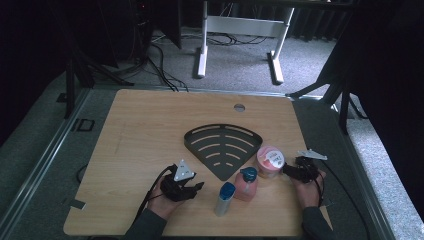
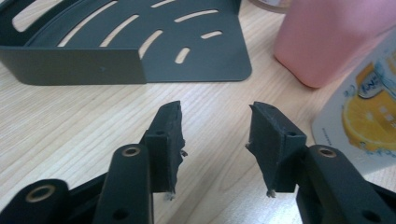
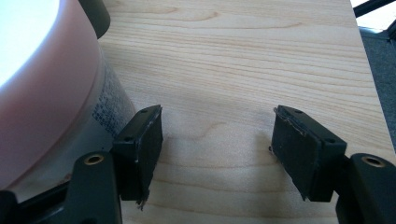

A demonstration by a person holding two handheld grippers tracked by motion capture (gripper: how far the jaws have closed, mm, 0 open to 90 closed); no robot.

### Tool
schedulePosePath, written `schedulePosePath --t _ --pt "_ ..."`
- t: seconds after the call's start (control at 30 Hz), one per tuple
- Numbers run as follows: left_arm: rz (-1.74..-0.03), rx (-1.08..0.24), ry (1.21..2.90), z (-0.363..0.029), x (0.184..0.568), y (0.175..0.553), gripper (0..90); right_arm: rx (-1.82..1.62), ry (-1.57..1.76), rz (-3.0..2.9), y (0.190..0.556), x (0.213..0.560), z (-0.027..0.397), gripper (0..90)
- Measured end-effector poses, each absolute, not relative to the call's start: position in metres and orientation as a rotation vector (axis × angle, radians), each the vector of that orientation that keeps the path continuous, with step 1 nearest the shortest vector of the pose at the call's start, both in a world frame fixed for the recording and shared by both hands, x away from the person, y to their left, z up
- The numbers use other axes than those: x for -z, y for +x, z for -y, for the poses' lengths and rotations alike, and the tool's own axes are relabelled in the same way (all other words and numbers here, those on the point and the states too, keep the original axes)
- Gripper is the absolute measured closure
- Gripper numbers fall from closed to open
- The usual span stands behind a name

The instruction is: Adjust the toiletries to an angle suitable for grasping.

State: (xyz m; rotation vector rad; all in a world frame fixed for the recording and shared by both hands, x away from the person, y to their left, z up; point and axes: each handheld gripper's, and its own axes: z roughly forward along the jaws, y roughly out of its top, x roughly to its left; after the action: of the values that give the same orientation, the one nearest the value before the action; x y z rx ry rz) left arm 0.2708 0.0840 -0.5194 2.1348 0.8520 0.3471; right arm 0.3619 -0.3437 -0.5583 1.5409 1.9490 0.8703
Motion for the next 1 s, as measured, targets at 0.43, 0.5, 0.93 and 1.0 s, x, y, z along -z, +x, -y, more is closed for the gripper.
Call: schedulePosePath --t 0.43,0.5,0.93,1.0 --pt "-0.746 -0.314 2.168 -0.075 0.523 0.260 77.6 -0.870 1.541 -1.949 0.362 0.558 0.344 33.5" --pt "-0.716 -0.298 2.167 -0.074 0.523 0.258 83.4 -0.870 1.540 -1.949 0.362 0.558 0.344 33.5" --pt "-0.610 -0.253 2.183 -0.063 0.521 0.245 89.9 -0.869 1.539 -1.951 0.362 0.558 0.344 33.0" --pt "-0.600 -0.244 2.187 -0.062 0.522 0.243 89.9 -0.869 1.539 -1.951 0.362 0.558 0.344 33.0"
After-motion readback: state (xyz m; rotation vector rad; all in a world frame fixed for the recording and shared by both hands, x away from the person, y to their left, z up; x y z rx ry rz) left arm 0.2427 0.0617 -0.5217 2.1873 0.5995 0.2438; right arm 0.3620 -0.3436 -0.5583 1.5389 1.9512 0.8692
